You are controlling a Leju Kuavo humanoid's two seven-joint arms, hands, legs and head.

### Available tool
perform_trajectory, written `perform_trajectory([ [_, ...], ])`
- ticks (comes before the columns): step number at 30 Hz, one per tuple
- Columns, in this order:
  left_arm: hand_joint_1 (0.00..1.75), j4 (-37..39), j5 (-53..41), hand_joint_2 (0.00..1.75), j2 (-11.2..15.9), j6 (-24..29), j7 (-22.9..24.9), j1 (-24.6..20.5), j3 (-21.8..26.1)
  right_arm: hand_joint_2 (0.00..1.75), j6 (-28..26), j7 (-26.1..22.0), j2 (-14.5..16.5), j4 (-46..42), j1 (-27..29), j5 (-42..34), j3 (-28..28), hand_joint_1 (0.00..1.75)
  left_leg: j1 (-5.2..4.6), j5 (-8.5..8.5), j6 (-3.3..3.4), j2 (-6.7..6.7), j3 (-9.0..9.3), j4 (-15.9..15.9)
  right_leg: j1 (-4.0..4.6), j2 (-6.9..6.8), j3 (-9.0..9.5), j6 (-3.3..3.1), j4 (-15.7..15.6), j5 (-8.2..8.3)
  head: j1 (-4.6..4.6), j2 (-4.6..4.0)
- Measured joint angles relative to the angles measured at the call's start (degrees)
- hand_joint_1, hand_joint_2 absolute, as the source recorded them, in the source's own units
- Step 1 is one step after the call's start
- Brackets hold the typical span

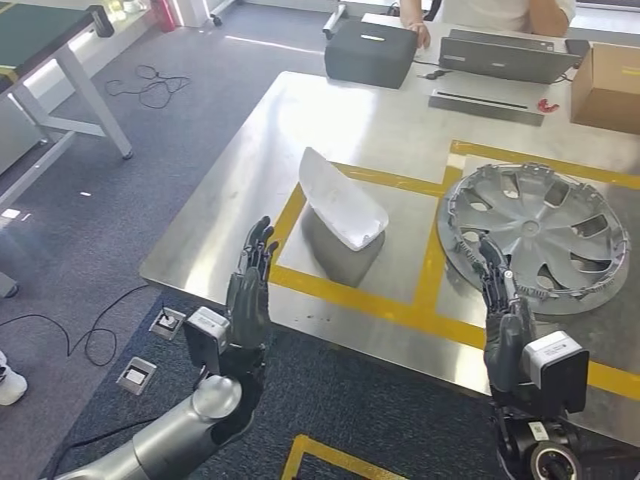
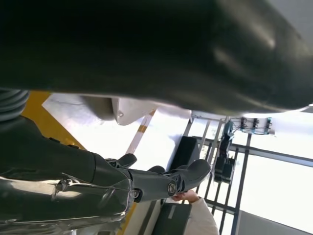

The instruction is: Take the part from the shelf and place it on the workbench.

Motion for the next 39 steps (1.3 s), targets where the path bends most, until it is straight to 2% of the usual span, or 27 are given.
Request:
perform_trajectory([
  [2,0.0,-0.2,-0.1,0.0,0.0,0.2,0.1,-0.1,0.0,0.0,-0.1,0.0,0.0,-0.1,0.0,0.0,0.0,0.0,-0.36,1.33,0.67,-0.01,4.39,-7.5,0.1,0.04,-0.51,0.46,0.0,0.72,-0.02,0.0],
  [3,0.0,-0.3,-0.1,0.0,0.0,0.2,0.1,-0.2,0.0,0.0,-0.1,0.0,0.0,-0.2,-0.1,0.0,0.0,0.0,-0.57,1.35,0.93,-0.02,5.15,-9.1,0.07,0.02,-0.67,0.77,-0.1,1.1,-0.02,0.0],
  [5,0.0,-0.4,-0.2,0.0,0.1,0.3,0.3,-0.2,0.0,0.0,-0.1,0.0,0.0,-0.3,-0.1,-0.2,0.1,0.0,-0.71,2.13,1.49,0.03,4.8,-9.7,-0.03,0.0,-1.02,1.46,-0.3,1.74,0.05,0.0],
  [6,0.0,-0.4,-0.2,0.0,0.1,0.3,0.4,-0.3,0.0,0.0,-0.2,0.0,-0.1,-0.3,-0.1,-0.2,0.1,0.0,-0.6,2.59,1.82,0.11,4.44,-10.0,-0.08,0.02,-1.44,1.74,0.1,1.23,0.08,0.0],
  [7,0.0,-0.4,-0.2,0.0,0.1,0.3,0.5,-0.3,0.0,0.0,-0.2,0.0,-0.2,-0.3,0.0,-0.3,0.2,0.0,-0.47,3.14,2.23,0.21,3.97,-10.1,-0.11,0.04,-2.12,1.95,1.4,-0.31,0.23,0.0],
  [8,0.0,-0.4,-0.1,0.0,0.1,0.3,0.5,-0.3,0.0,0.0,-0.3,0.0,-0.2,-0.3,0.0,-0.4,0.2,0.0,-0.32,3.67,2.55,0.32,3.47,-10.2,-0.13,0.05,-3.04,2.12,3.9,-2.8,0.44,0.0],
  [10,0.0,-0.4,-0.1,0.0,0.1,0.4,0.5,-0.2,0.0,0.0,-0.4,0.0,-0.3,-0.3,0.0,-0.5,0.3,0.0,-0.38,4.57,2.92,0.39,2.35,-10.2,-0.22,0.04,-5.12,2.44,11.8,-8.48,0.79,0.0],
  [11,0.0,-0.4,-0.1,0.0,0.1,0.4,0.5,-0.2,0.0,0.0,-0.4,0.0,-0.4,-0.3,0.1,-0.5,0.3,0.0,-0.41,5.02,2.94,0.4,1.76,-10.1,-0.24,0.04,-5.72,2.6,15.5,-10.09,0.86,0.0],
  [12,0.0,-0.4,-0.1,0.0,0.1,0.4,0.6,-0.2,0.0,0.0,-0.4,0.0,-0.4,-0.3,0.1,-0.6,0.4,0.0,-0.43,5.47,2.9,0.4,1.11,-10.1,-0.24,0.03,-5.64,2.73,17.6,-10.41,0.87,0.0],
  [13,0.0,-0.4,0.0,0.0,0.1,0.4,0.6,-0.2,0.0,0.0,-0.4,0.0,-0.5,-0.3,0.1,-0.6,0.4,0.0,-0.43,5.91,2.81,0.4,0.43,-9.9,-0.24,0.02,-4.68,2.8,17.8,-9.57,0.89,0.0],
  [15,0.0,-0.4,0.0,0.0,0.1,0.4,0.6,-0.1,0.0,0.0,-0.5,0.0,-0.5,-0.3,0.1,-0.6,0.5,0.0,-0.42,6.63,2.5,0.32,-0.8,-9.5,-0.25,0.02,-0.07,2.73,12.1,-6.37,0.93,0.0],
  [17,0.0,-0.5,0.0,0.0,0.1,0.4,0.6,-0.2,0.0,0.0,-0.5,0.0,-0.6,-0.4,0.0,-0.6,0.6,0.0,-0.62,7.21,2.02,0.27,-1.71,-8.9,-0.11,0.08,5.47,2.4,3.5,-5.23,0.96,0.0],
  [18,0.0,-0.5,0.0,0.0,0.1,0.4,0.6,-0.2,0.0,0.0,-0.6,0.0,-0.6,-0.5,-0.1,-0.6,0.6,0.0,-0.7,7.59,1.74,0.28,-2.02,-8.7,-0.03,0.14,7.05,2.22,0.8,-5.41,0.96,0.0],
  [20,0.0,-0.6,0.0,0.0,0.2,0.5,0.6,-0.3,0.0,0.0,-0.6,0.0,-0.6,-0.6,-0.1,-0.6,0.7,0.0,-0.8,8.53,1.14,0.28,-2.44,-8.7,0.06,0.22,7.39,1.74,-0.9,-5.51,0.92,0.0],
  [22,0.0,-0.6,0.0,0.0,0.2,0.7,0.6,-0.3,0.0,0.0,-0.5,0.0,-0.6,-0.6,-0.1,-0.6,0.8,0.0,-0.77,7.25,0.44,0.1,-3.31,-7.6,-0.17,0.05,6.59,0.95,-1.1,-4.57,1.0,0.0],
  [23,0.0,-0.6,0.0,0.0,0.3,0.9,0.6,-0.3,0.0,0.0,-0.5,-0.1,-0.6,-0.6,-0.1,-0.6,0.8,0.0,-0.7,5.14,0.09,0.01,-4.22,-5.5,-0.34,-0.05,5.99,0.44,-1.3,-3.96,0.83,0.0],
  [25,0.0,-0.6,0.0,0.0,0.4,1.1,0.6,-0.2,0.0,0.0,-0.2,-0.1,-0.6,-0.6,-0.1,-0.7,0.8,0.0,-0.31,-0.64,-0.5,-0.04,-6.78,2.1,-0.29,-0.17,4.53,-0.26,-1.1,-2.85,0.41,0.0],
  [26,0.0,-0.6,0.0,0.0,0.4,1.2,0.6,-0.1,0.0,0.0,0.0,-0.1,-0.6,-0.6,-0.1,-0.7,0.8,0.0,-0.12,-2.59,-0.69,-0.04,-7.85,6.1,-0.23,-0.23,3.69,-0.43,-1.0,-2.3,0.23,0.0],
  [27,0.0,-0.6,0.0,0.0,0.5,1.3,0.6,0.0,0.0,0.0,0.2,-0.1,-0.6,-0.6,-0.1,-0.7,0.8,0.0,0.03,-3.2,-0.84,-0.04,-8.24,8.9,-0.18,-0.27,2.85,-0.47,-0.8,-1.83,0.18,0.0],
  [28,0.0,-0.6,-0.1,0.0,0.5,1.4,0.6,0.1,0.0,0.0,0.4,-0.1,-0.6,-0.6,0.0,-0.7,0.8,0.0,0.17,-2.52,-0.9,-0.04,-7.71,9.8,-0.15,-0.3,2.06,-0.43,-0.5,-1.4,0.11,0.0],
  [29,0.0,-0.6,-0.1,0.0,0.5,1.6,0.6,0.1,0.0,0.0,0.6,-0.1,-0.6,-0.6,0.0,-0.6,0.8,0.0,0.28,-1.01,-0.88,-0.04,-6.14,8.5,-0.15,-0.31,1.35,-0.35,-0.3,-1.01,0.03,0.0],
  [31,0.0,-0.7,-0.2,0.0,0.5,1.6,0.6,0.1,0.0,0.0,0.8,-0.1,-0.6,-0.6,0.0,-0.6,0.8,0.0,0.29,1.53,-0.52,-0.08,-0.5,0.9,-0.07,-0.28,0.28,-0.03,0.0,-0.31,-0.2,0.0],
  [33,0.0,-1.1,-0.3,0.0,0.5,1.6,0.6,0.1,0.0,0.0,0.9,-0.2,-0.6,-0.7,-0.1,-0.6,0.8,0.0,0.03,1.71,0.03,-0.15,4.29,-6.8,0.01,-0.3,-0.41,0.51,0.2,0.55,-0.27,0.0],
  [34,0.0,-1.3,-0.3,0.0,0.5,1.6,0.6,0.1,0.0,0.0,1.0,-0.2,-0.6,-0.8,-0.1,-0.5,0.8,0.0,-0.2,1.52,0.31,-0.19,5.27,-8.8,-0.03,-0.33,-0.68,0.86,0.2,1.04,-0.24,0.0],
  [36,0.0,-1.4,-0.3,0.0,0.5,1.6,0.6,0.1,0.0,0.0,1.1,-0.2,-0.6,-0.8,0.0,-0.4,0.8,0.0,-0.25,2.18,1.05,-0.04,4.92,-9.8,-0.24,-0.3,-1.13,1.57,0.1,1.61,-0.05,0.0],
  [37,0.0,-1.4,-0.4,0.0,0.5,1.6,0.6,0.2,0.0,0.0,1.2,-0.2,-0.6,-0.8,0.0,-0.3,0.8,0.0,-0.18,2.74,1.52,0.08,4.5,-10.0,-0.31,-0.25,-1.59,1.86,0.7,0.63,0.06,0.0],
  [39,0.0,-1.4,-0.4,0.0,0.5,1.5,0.6,0.3,0.0,0.0,1.2,-0.2,-0.6,-0.8,0.1,-0.2,0.8,0.0,0.03,3.97,2.29,0.32,3.36,-10.3,-0.41,-0.19,-3.21,2.24,5.5,-4.34,0.49,0.0],
])
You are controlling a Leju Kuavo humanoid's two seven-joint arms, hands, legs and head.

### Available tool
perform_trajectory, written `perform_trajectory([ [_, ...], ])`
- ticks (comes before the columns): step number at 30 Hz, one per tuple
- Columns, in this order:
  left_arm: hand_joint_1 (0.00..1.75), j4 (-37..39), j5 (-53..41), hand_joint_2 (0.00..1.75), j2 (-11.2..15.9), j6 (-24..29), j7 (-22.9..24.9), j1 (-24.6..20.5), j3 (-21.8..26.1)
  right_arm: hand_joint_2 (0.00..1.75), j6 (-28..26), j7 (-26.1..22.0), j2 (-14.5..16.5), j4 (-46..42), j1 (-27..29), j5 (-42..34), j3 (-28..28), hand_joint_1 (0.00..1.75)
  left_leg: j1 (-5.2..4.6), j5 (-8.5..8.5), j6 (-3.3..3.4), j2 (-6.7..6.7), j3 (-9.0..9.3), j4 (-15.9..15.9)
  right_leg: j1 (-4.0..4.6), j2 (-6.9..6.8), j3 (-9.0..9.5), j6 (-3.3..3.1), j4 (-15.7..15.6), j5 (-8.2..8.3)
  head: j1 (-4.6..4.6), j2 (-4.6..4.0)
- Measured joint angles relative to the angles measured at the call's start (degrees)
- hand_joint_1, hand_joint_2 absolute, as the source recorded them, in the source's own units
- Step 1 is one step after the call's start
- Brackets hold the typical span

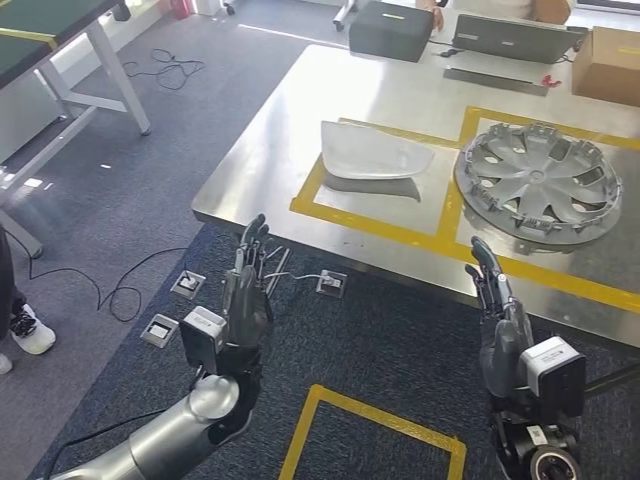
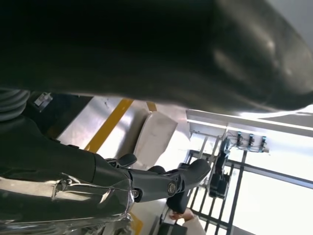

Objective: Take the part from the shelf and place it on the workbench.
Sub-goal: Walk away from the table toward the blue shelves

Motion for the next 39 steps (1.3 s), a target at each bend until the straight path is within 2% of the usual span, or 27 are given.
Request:
perform_trajectory([
  [2,0.0,0.0,0.0,0.0,0.0,-0.1,0.0,0.1,0.0,0.0,0.1,0.0,0.0,0.0,0.0,0.1,0.0,0.0,-0.06,1.12,0.26,0.02,-1.43,0.1,0.01,-0.01,-1.79,0.32,8.1,-5.42,0.34,0.0],
  [3,0.0,0.0,0.0,0.0,0.0,-0.1,0.0,0.2,0.0,0.0,0.2,0.0,0.0,0.0,0.0,0.1,0.0,0.0,-0.09,1.69,0.23,0.02,-2.2,0.2,0.0,-0.01,-2.02,0.45,11.2,-6.4,0.37,0.0],
  [4,0.0,0.0,-0.1,0.0,0.0,-0.1,0.0,0.2,0.0,0.0,0.3,0.0,0.0,0.0,0.0,0.1,0.0,0.0,-0.1,2.26,0.17,0.02,-3.02,0.3,-0.02,-0.02,-1.43,0.53,12.5,-5.97,0.41,0.0],
  [5,0.0,0.0,-0.1,0.0,0.0,-0.1,0.0,0.3,0.0,0.0,0.5,0.0,0.0,0.1,0.0,0.1,0.0,0.0,-0.09,2.83,0.04,0.01,-3.87,0.5,-0.07,-0.03,0.14,0.58,11.6,-4.46,0.44,0.0],
  [7,0.0,-0.1,-0.1,0.0,0.0,0.0,0.0,0.5,0.0,0.0,0.7,0.0,0.0,0.1,-0.2,0.1,0.0,0.0,-0.09,3.82,-0.4,-0.09,-5.41,0.9,-0.22,-0.01,5.63,0.61,4.4,-1.58,0.51,0.0],
  [9,0.0,-0.4,-0.1,0.0,0.1,0.0,0.0,0.6,0.0,0.0,0.8,0.0,0.0,0.1,-0.5,0.1,0.0,0.0,-0.24,4.81,-1.0,-0.17,-6.33,1.3,-0.1,0.16,10.4,0.2,-3.5,-1.6,0.4,0.0],
  [10,0.0,-0.6,-0.1,0.0,0.2,0.0,0.0,0.6,0.0,0.0,0.8,0.0,0.0,0.1,-0.6,0.1,0.0,0.0,-0.31,5.39,-1.31,-0.17,-6.56,1.3,0.07,0.28,11.38,-0.07,-5.4,-2.02,0.35,0.0],
  [12,0.0,-0.8,-0.1,0.0,0.3,0.0,0.0,0.7,0.0,0.0,1.0,0.1,0.0,0.1,-0.8,0.0,0.1,0.0,-0.27,6.27,-1.96,-0.2,-6.85,1.2,0.19,0.3,10.78,-0.88,-5.9,-1.3,0.27,0.0],
  [13,0.0,-0.9,-0.1,0.0,0.4,0.0,0.1,0.7,0.0,0.0,1.0,0.1,0.0,0.1,-0.9,0.0,0.1,0.0,-0.19,5.51,-2.29,-0.24,-7.33,1.8,0.12,0.21,10.16,-1.34,-5.9,-0.78,0.31,0.0],
  [14,0.0,-0.9,-0.1,0.0,0.5,0.0,0.2,0.8,0.0,0.0,1.1,0.1,0.0,0.2,-1.0,-0.1,0.1,0.0,-0.09,3.61,-2.61,-0.28,-8.12,3.3,0.04,0.06,9.37,-1.96,-5.9,-0.11,0.17,0.0],
  [17,0.0,-0.9,-0.1,0.0,0.8,0.0,0.4,0.9,0.0,0.0,1.2,0.1,0.0,0.3,-1.2,-0.1,0.2,0.0,0.16,-5.42,-3.27,-0.34,-11.43,14.2,0.25,-0.17,6.61,-3.06,-5.8,2.23,-0.38,0.0],
  [18,0.0,-0.9,-0.1,0.0,0.8,0.1,0.4,1.0,0.0,0.0,1.2,0.1,0.0,0.4,-1.2,-0.1,0.3,0.0,0.21,-6.7,-3.35,-0.34,-11.97,17.8,0.39,-0.21,5.54,-3.13,-5.8,3.04,-0.45,0.0],
  [19,0.0,-0.9,-0.1,0.0,0.9,0.1,0.4,1.0,0.0,0.0,1.2,0.1,0.0,0.5,-1.2,-0.1,0.3,0.0,0.23,-6.48,-3.34,-0.34,-11.81,20.1,0.52,-0.25,4.48,-3.15,-5.7,3.81,-0.52,0.0],
  [20,0.0,-0.9,-0.1,0.0,0.9,0.1,0.4,1.1,0.0,0.0,1.3,0.1,0.0,0.5,-1.2,-0.1,0.3,0.0,0.24,-5.04,-3.2,-0.34,-10.74,20.4,0.64,-0.27,3.48,-3.14,-5.6,4.53,-0.61,0.0],
  [22,0.0,-1.0,-0.1,0.0,1.0,0.1,0.4,1.1,0.0,0.0,1.3,0.1,0.1,0.5,-1.3,-0.1,0.4,0.0,0.14,-2.15,-2.5,-0.4,-5.49,14.9,0.85,-0.22,1.85,-3.04,-5.5,5.9,-0.78,0.0],
  [24,0.0,-1.3,-0.2,0.0,1.0,0.1,0.4,1.0,0.0,0.0,1.4,0.1,0.1,0.5,-1.3,-0.1,0.4,0.0,-0.28,-2.64,-1.64,-0.45,1.36,5.3,1.02,-0.16,0.93,-2.65,-5.6,7.18,-0.82,0.0],
  [25,0.0,-1.5,-0.2,0.0,1.0,0.1,0.4,0.9,0.0,0.0,1.4,0.1,0.2,0.6,-1.4,-0.1,0.4,0.0,-0.58,-3.09,-1.31,-0.48,3.34,2.2,0.93,-0.19,0.75,-2.36,-5.7,7.84,-0.73,0.0],
  [26,0.0,-1.7,-0.2,0.0,1.0,0.1,0.5,0.8,0.0,0.0,1.4,0.1,0.2,0.6,-1.5,-0.1,0.4,0.0,-0.86,-3.21,-1.09,-0.47,4.13,0.4,0.81,-0.22,0.6,-2.01,-6.0,8.51,-0.68,0.0],
  [28,0.0,-1.7,-0.2,0.0,1.0,0.1,0.6,0.7,0.0,0.0,1.4,0.1,0.2,0.6,-1.6,-0.1,0.4,0.0,-0.89,-1.87,-0.42,-0.27,3.3,-0.2,0.54,-0.15,-0.01,-1.33,-6.0,8.9,-0.6,0.0],
  [29,0.0,-1.8,-0.2,0.0,1.0,0.1,0.8,0.7,0.0,0.0,1.4,0.0,0.2,0.7,-1.6,-0.1,0.5,0.0,-0.8,-1.24,0.06,-0.11,2.75,-0.5,0.47,-0.08,-0.6,-1.02,-4.9,7.39,-0.49,0.0],
  [32,0.0,-1.8,-0.1,0.0,1.0,0.1,1.0,0.7,0.0,0.0,1.3,0.0,0.2,0.9,-1.5,-0.2,0.4,0.0,-0.67,0.99,0.87,0.17,0.27,-0.7,0.22,0.0,-3.03,-0.36,5.1,-1.9,0.23,0.0],
  [33,0.0,-1.8,0.0,0.0,1.0,0.1,1.0,0.7,0.0,0.0,1.3,-0.1,0.2,1.0,-1.5,-0.2,0.4,0.0,-0.67,1.74,0.83,0.19,-0.67,-0.6,0.16,-0.01,-3.49,-0.16,9.1,-3.68,0.36,0.0],
  [34,0.0,-1.8,0.0,0.0,1.0,0.1,1.0,0.7,0.0,0.0,1.2,-0.1,0.2,1.0,-1.5,-0.2,0.4,0.0,-0.66,2.46,0.75,0.2,-1.69,-0.6,0.12,-0.02,-3.33,0.01,11.8,-3.76,0.42,0.0],
  [35,0.0,-1.8,0.1,0.0,1.0,0.1,1.0,0.7,0.0,0.0,1.2,-0.1,0.2,1.0,-1.5,-0.2,0.4,0.0,-0.63,3.16,0.61,0.21,-2.74,-0.5,0.07,-0.02,-2.4,0.13,12.8,-2.45,0.47,0.0],
  [36,0.0,-1.8,0.2,0.0,1.0,0.1,1.0,0.7,0.0,0.0,1.1,-0.1,0.2,1.0,-1.4,-0.2,0.5,0.0,-0.59,3.85,0.43,0.2,-3.81,-0.4,0.02,-0.03,-0.51,0.2,11.6,-0.49,0.49,0.0],
  [37,0.0,-1.8,0.3,0.0,1.0,0.1,1.0,0.7,0.0,0.0,1.1,-0.1,0.2,1.0,-1.4,-0.2,0.5,0.0,-0.55,4.46,0.19,0.17,-4.76,-0.1,-0.03,-0.03,2.39,0.2,8.4,0.88,0.5,0.0],
  [39,0.0,-1.8,0.4,0.0,1.0,0.1,0.9,0.7,0.0,0.0,1.0,-0.1,0.2,1.0,-1.5,-0.2,0.5,0.0,-0.68,5.48,-0.39,0.07,-6.11,0.5,0.11,0.01,9.04,-0.12,-1.0,-0.18,0.49,0.0],
])
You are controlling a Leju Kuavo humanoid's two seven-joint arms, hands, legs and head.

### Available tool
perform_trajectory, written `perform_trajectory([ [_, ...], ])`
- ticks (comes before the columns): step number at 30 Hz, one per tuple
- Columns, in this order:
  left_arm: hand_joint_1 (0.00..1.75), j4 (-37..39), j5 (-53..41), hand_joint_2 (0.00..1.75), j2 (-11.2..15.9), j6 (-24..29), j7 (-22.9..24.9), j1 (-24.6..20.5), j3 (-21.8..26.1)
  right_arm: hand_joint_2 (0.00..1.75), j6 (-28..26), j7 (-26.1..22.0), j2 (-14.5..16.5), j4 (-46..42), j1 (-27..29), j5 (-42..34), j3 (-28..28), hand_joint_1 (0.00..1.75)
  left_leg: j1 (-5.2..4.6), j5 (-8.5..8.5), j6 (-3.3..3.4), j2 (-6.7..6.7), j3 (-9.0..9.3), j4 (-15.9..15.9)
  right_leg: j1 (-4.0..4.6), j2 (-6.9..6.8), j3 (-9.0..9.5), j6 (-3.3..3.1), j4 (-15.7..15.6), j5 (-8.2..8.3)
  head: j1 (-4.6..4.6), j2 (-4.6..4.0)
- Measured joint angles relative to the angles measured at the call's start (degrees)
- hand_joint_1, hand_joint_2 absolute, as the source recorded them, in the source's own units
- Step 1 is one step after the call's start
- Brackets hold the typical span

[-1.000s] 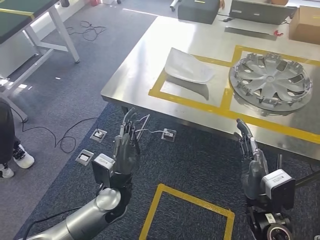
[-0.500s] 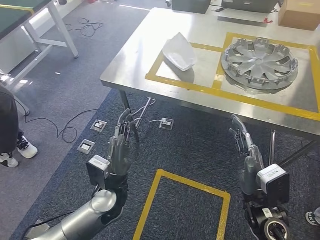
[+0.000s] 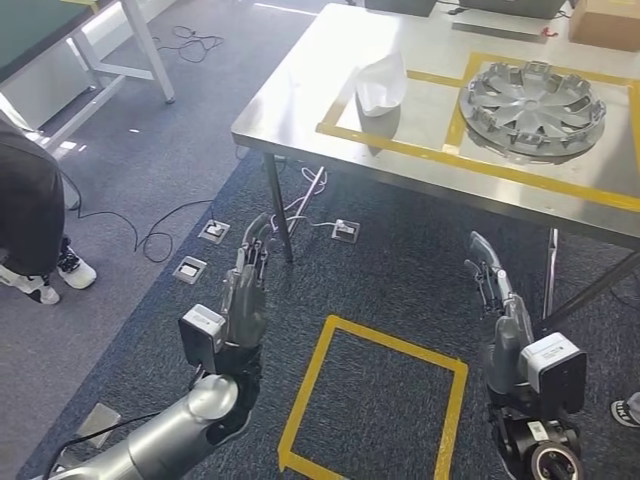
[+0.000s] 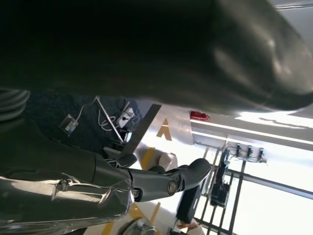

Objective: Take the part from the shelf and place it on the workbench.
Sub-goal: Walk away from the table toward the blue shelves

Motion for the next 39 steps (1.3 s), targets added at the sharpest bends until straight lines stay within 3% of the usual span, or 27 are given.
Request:
perform_trajectory([
  [1,0.0,0.0,0.0,0.0,0.0,0.0,0.0,-0.1,0.0,0.0,0.0,0.0,0.0,0.0,0.0,0.0,0.0,0.0,-0.05,0.44,-0.29,-0.01,-0.3,0.2,0.11,0.05,1.99,-0.31,-3.5,-1.27,-0.07,0.0],
  [2,0.0,-0.1,0.0,0.0,0.0,0.0,-0.1,-0.1,0.0,0.0,-0.1,0.0,0.0,0.0,0.0,0.0,0.0,0.0,-0.09,0.85,-0.58,0.0,-0.46,0.3,0.29,0.1,2.85,-0.71,-5.5,-2.17,-0.13,0.0],
  [4,0.0,-0.1,0.1,0.0,0.0,0.0,-0.2,-0.2,0.0,0.0,-0.3,0.0,0.0,0.0,0.0,0.0,0.0,0.0,0.1,1.1,-1.21,-0.01,-0.7,0.6,0.29,0.04,2.2,-1.71,-5.8,-1.77,-0.16,0.0],
  [6,0.0,-0.1,0.2,0.0,0.0,0.0,-0.3,-0.2,0.0,0.0,-0.8,0.1,0.0,0.0,0.1,0.0,0.0,0.0,0.35,-2.15,-1.9,-0.16,-2.11,3.8,0.15,-0.14,1.4,-2.67,-5.9,-0.77,-0.25,0.0],
  [8,0.0,-0.1,0.4,0.0,0.0,0.0,-0.4,-0.2,0.0,0.0,-1.2,0.3,0.0,-0.1,0.1,0.0,0.0,0.0,0.61,-7.77,-2.53,-0.25,-4.88,11.3,0.12,-0.22,0.43,-3.1,-5.8,0.26,-0.5,0.0],
  [9,0.0,-0.1,0.5,0.0,0.0,0.0,-0.5,-0.1,0.0,0.0,-1.3,0.3,0.0,0.0,0.2,0.0,0.0,0.0,0.73,-9.59,-2.77,-0.25,-6.14,15.3,0.14,-0.22,-0.1,-3.12,-5.8,0.77,-0.59,0.0],
  [10,0.0,-0.1,0.5,0.0,0.0,-0.1,-0.5,-0.1,0.0,0.0,-1.4,0.3,0.0,0.0,0.3,0.0,0.1,0.0,0.82,-10.22,-2.9,-0.25,-6.68,17.9,0.15,-0.19,-0.58,-3.07,-5.7,1.23,-0.67,0.0],
  [11,0.0,0.0,0.6,0.0,0.0,-0.1,-0.6,-0.1,0.0,0.0,-1.5,0.4,0.0,0.0,0.4,0.0,0.1,0.0,0.88,-9.7,-2.9,-0.25,-6.19,18.4,0.17,-0.14,-1.1,-3.0,-5.6,1.6,-0.78,0.0],
  [12,0.0,0.0,0.6,0.0,0.0,-0.2,-0.6,-0.1,0.0,0.0,-1.6,0.4,0.0,0.0,0.4,0.0,0.1,0.0,0.91,-8.3,-2.76,-0.26,-4.46,16.5,0.17,-0.1,-1.47,-2.9,-5.5,1.85,-0.89,0.0],
  [14,0.0,0.0,0.6,0.0,0.0,-0.2,-0.7,-0.2,0.0,0.0,-1.6,0.4,0.0,-0.1,0.5,0.0,0.2,0.0,0.81,-5.46,-2.05,-0.32,1.02,8.2,0.23,-0.07,-1.84,-2.65,-5.4,2.09,-1.11,0.0],
  [16,0.0,-0.1,0.7,0.0,0.0,-0.2,-0.8,-0.3,0.0,0.0,-1.6,0.4,0.0,-0.1,0.4,0.0,0.3,0.0,0.51,-4.53,-1.32,-0.38,4.64,2.0,0.37,-0.09,-2.12,-2.2,-5.3,2.37,-1.11,0.0],
  [19,0.0,-0.1,0.7,0.0,0.0,-0.3,-0.9,-0.3,0.0,0.0,-1.9,0.5,0.0,-0.1,0.4,0.6,0.3,0.0,0.51,-4.49,-0.57,-0.32,5.07,0.1,0.43,-0.13,-2.52,-1.3,-5.3,2.63,-1.06,0.0],
  [21,0.0,-0.1,0.7,0.0,0.0,-0.4,-1.0,-0.4,0.0,0.0,-2.4,0.5,0.0,-0.2,0.4,1.3,0.3,0.0,0.83,-4.02,0.09,-0.32,5.02,-0.5,0.44,-0.1,-3.75,-0.77,-2.8,0.68,-0.72,0.0],
  [24,0.0,0.0,0.7,0.0,-0.1,-0.5,-1.0,-0.3,0.0,0.0,-2.8,0.8,0.0,-0.2,0.5,1.9,0.4,0.0,0.86,-3.47,0.65,-0.68,4.49,-0.7,0.35,-0.06,-8.51,-0.24,8.8,-5.44,-0.11,0.0],
  [25,0.0,0.0,0.7,0.0,-0.1,-0.5,-1.0,-0.2,0.0,0.0,-2.8,0.9,0.0,-0.2,0.5,2.0,0.4,0.0,0.83,-3.32,0.66,-0.96,4.28,-0.7,0.29,-0.06,-9.6,-0.1,11.7,-6.39,-0.07,0.0],
  [26,0.0,0.0,0.7,0.0,-0.1,-0.5,-1.0,-0.2,0.0,0.0,-2.8,0.9,0.0,-0.2,0.6,2.0,0.5,0.0,0.83,-3.17,0.6,-1.34,4.09,-0.6,0.21,-0.05,-9.68,-0.01,12.5,-6.21,-0.05,0.0],
  [27,0.0,0.0,0.7,0.0,-0.1,-0.5,-1.0,-0.2,0.0,0.0,-2.8,0.9,0.0,-0.2,0.6,2.0,0.5,0.0,0.84,-3.05,0.5,-1.79,3.97,-0.5,0.11,0.01,-8.53,0.02,10.7,-4.87,-0.05,0.0],
  [28,0.0,0.0,0.7,0.0,-0.1,-0.5,-1.0,-0.2,0.0,0.0,-2.8,0.9,0.0,-0.2,0.6,2.0,0.5,0.0,0.85,-2.97,0.4,-2.29,3.87,-0.3,-0.01,0.38,-6.43,-0.04,7.0,-2.81,-0.02,0.0],
  [30,0.0,0.0,0.7,0.0,-0.2,-0.5,-1.0,-0.3,0.0,0.0,-2.7,0.9,0.0,-0.2,0.6,2.1,0.5,0.0,0.73,-2.81,0.05,-3.27,3.44,0.2,-0.3,2.44,-2.27,-0.28,-1.3,0.07,0.09,0.0],
  [31,0.0,0.0,0.7,0.0,-0.2,-0.5,-1.0,-0.3,0.0,0.0,-2.7,0.9,0.0,-0.2,0.5,2.1,0.5,0.0,0.67,-2.66,-0.26,-3.71,3.04,0.5,-0.37,3.3,-1.08,-0.4,-3.6,0.56,0.13,0.0],
  [32,0.0,0.0,0.7,0.0,-0.2,-0.5,-1.0,-0.3,0.0,0.0,-2.6,0.9,0.0,-0.2,0.5,2.1,0.5,0.0,0.62,-2.44,-0.64,-4.14,2.58,0.6,-0.37,3.79,-0.73,-0.53,-4.5,0.44,0.12,0.0],
  [34,0.0,0.0,0.7,0.0,-0.2,-0.5,-1.0,-0.3,0.0,0.0,-2.5,1.0,0.0,-0.2,0.5,2.1,0.6,0.0,0.73,-1.99,-1.44,-4.89,1.84,0.7,-0.38,2.95,-0.77,-1.01,-4.7,0.72,0.04,0.0],
  [35,0.0,0.0,0.7,0.0,-0.1,-0.4,-1.0,-0.2,0.0,0.0,-2.5,0.9,0.0,-0.2,0.5,2.1,0.6,0.0,0.73,-2.28,-1.75,-4.62,1.42,1.2,-0.49,2.4,-0.87,-1.33,-4.8,0.98,-0.01,0.0],
  [37,0.0,0.0,0.7,0.0,-0.1,-0.4,-1.0,-0.4,0.0,0.0,-2.5,0.9,0.0,-0.2,0.5,2.1,0.6,0.0,0.83,-4.91,-2.28,-3.05,-0.7,5.5,-0.76,1.07,-1.05,-1.93,-5.1,1.49,-0.44,0.0],
  [39,0.0,0.0,0.8,0.0,-0.1,-0.3,-1.0,-0.4,0.0,0.0,-2.6,0.9,0.0,-0.2,0.6,2.2,0.6,0.0,1.07,-8.83,-2.84,-1.63,-4.49,13.6,-0.56,-0.28,-1.42,-2.2,-5.1,1.67,-0.94,0.0],
])
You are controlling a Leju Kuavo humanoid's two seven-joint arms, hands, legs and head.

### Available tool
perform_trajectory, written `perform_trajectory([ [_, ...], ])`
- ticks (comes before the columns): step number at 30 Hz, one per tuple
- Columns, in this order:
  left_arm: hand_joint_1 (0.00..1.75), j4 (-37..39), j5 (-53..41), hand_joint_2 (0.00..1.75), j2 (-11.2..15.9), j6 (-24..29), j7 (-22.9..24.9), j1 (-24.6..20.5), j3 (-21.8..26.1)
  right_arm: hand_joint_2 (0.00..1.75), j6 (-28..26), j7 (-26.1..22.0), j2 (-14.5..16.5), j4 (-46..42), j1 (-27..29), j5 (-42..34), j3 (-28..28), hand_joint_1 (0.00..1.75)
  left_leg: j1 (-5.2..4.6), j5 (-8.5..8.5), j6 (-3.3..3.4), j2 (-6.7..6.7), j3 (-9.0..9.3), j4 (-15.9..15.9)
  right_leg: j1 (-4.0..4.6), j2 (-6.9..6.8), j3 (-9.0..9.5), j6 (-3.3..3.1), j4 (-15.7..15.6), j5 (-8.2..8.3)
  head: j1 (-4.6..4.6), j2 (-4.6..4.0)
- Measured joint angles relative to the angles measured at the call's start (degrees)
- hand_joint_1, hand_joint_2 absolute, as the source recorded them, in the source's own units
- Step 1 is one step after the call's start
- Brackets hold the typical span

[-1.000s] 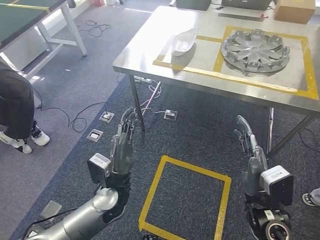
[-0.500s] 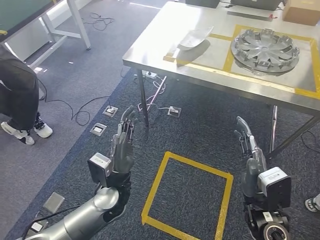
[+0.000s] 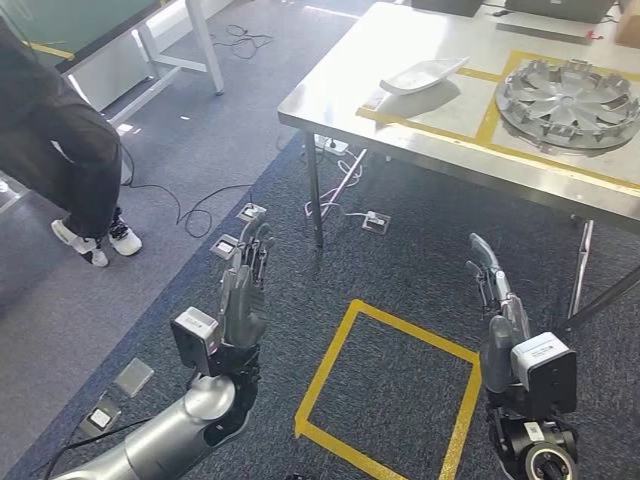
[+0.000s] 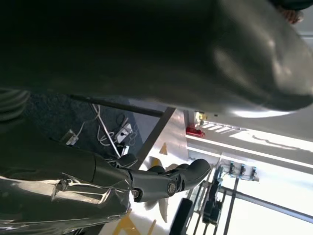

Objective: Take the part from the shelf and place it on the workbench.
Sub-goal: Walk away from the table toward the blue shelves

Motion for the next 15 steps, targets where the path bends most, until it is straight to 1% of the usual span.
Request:
perform_trajectory([
  [1,0.0,0.0,0.0,0.0,0.0,0.0,0.0,0.1,0.0,0.0,-0.1,0.0,0.0,0.0,0.0,0.1,0.0,0.0,0.14,-1.15,-0.22,0.27,-1.52,3.3,0.11,-0.7,-0.15,-0.06,0.0,0.05,-0.07,0.0],
  [2,0.0,0.1,0.1,0.0,0.0,0.0,0.0,0.1,0.0,0.0,-0.2,0.0,0.0,0.0,0.0,0.1,0.0,0.0,0.24,-1.23,-0.34,0.45,-2.0,4.7,0.18,-1.4,-0.25,-0.08,0.0,0.07,-0.1,0.0],
  [3,0.0,0.1,0.1,0.0,0.0,0.0,0.0,0.1,0.0,0.0,-0.2,0.0,0.0,0.0,0.0,0.2,0.0,0.0,0.3,-0.29,-0.36,0.65,-1.22,3.6,0.21,-2.07,-0.28,-0.08,0.0,0.08,-0.15,0.0],
  [4,0.0,0.1,0.2,0.0,0.0,0.0,0.0,0.1,0.0,0.0,-0.3,0.0,0.0,0.0,0.0,0.3,0.0,0.0,0.32,1.44,-0.27,1.06,0.77,0.2,0.23,-2.68,-0.24,-0.05,0.0,0.06,-0.19,0.0],
  [5,0.0,0.1,0.2,0.0,0.0,0.0,0.0,0.0,0.0,0.0,-0.3,0.0,0.0,0.0,0.0,0.3,0.0,0.0,0.28,3.15,-0.08,1.98,3.35,-4.4,0.27,-3.28,-0.16,0.05,0.0,0.01,-0.26,0.0],
  [6,0.0,0.1,0.3,0.0,0.0,-0.1,0.0,-0.1,0.0,0.0,-0.3,0.0,0.0,0.0,0.0,0.3,0.0,0.0,0.03,4.36,0.25,3.03,5.53,-8.5,0.41,-3.77,-0.14,0.25,0.1,-0.06,-0.34,0.0],
  [7,0.0,0.1,0.3,0.0,-0.1,-0.1,0.0,-0.2,0.0,0.0,-0.3,0.0,0.0,0.0,0.0,0.3,0.0,0.0,-0.22,5.02,0.64,3.76,6.93,-11.3,0.54,-4.2,-0.15,0.53,0.1,-0.12,-0.31,0.0],
  [8,0.0,0.1,0.3,0.0,-0.1,-0.1,-0.1,-0.3,0.0,0.0,-0.3,0.0,0.0,0.0,0.0,0.3,0.0,0.0,-0.5,5.14,1.01,4.1,7.47,-12.6,0.67,-4.63,-0.16,0.86,0.1,-0.17,-0.24,0.0],
  [9,0.0,0.1,0.3,0.0,-0.1,-0.2,-0.1,-0.3,0.0,0.0,-0.3,-0.1,0.0,0.0,0.0,0.3,0.0,0.0,-0.76,5.13,1.37,3.76,7.37,-12.7,0.77,-5.03,-0.16,1.22,0.1,-0.19,-0.12,0.0],
  [10,0.0,0.1,0.3,0.0,-0.1,-0.2,-0.1,-0.3,0.0,0.0,-0.3,-0.1,0.0,0.0,0.0,0.3,0.1,0.0,-0.71,5.25,1.71,3.13,7.28,-12.8,0.72,-5.35,-0.11,1.56,0.1,-0.26,0.0,0.0],
  [11,0.0,0.1,0.3,0.0,-0.1,-0.2,-0.1,-0.4,0.0,0.0,-0.3,-0.1,0.0,0.0,0.0,0.4,0.1,0.0,-0.63,5.39,2.01,2.64,7.28,-13.0,0.63,-4.89,-0.24,1.9,0.4,-0.65,0.07,0.0],
  [12,0.0,0.1,0.3,0.0,-0.1,-0.2,-0.2,-0.4,0.0,0.0,-0.3,-0.1,0.0,0.0,0.0,0.4,0.1,0.0,-0.51,5.53,2.37,2.18,7.32,-13.2,0.52,-3.82,-0.76,2.17,1.6,-1.61,0.2,0.0],
  [13,0.0,0.1,0.3,0.0,-0.1,-0.2,-0.2,-0.4,0.0,0.0,-0.3,-0.2,0.0,0.0,0.0,0.4,0.1,0.0,-0.36,5.68,2.71,1.74,7.39,-13.4,0.43,-2.43,-1.9,2.37,4.2,-3.25,0.38,0.0],
  [14,0.0,0.1,0.3,0.0,-0.2,-0.2,-0.2,-0.5,0.0,0.0,-0.3,-0.2,0.0,0.0,0.1,0.3,0.1,0.0,-0.34,5.75,2.95,1.28,7.36,-13.4,0.38,-0.97,-3.68,2.47,8.1,-5.35,0.58,0.0],
  [15,0.0,0.1,0.3,0.0,-0.2,-0.2,-0.2,-0.5,0.0,0.0,-0.3,-0.2,0.0,0.0,0.1,0.3,0.1,0.0,-0.38,5.79,3.16,0.77,7.29,-13.4,0.4,-0.2,-5.73,2.51,12.7,-7.42,0.73,0.0],
])
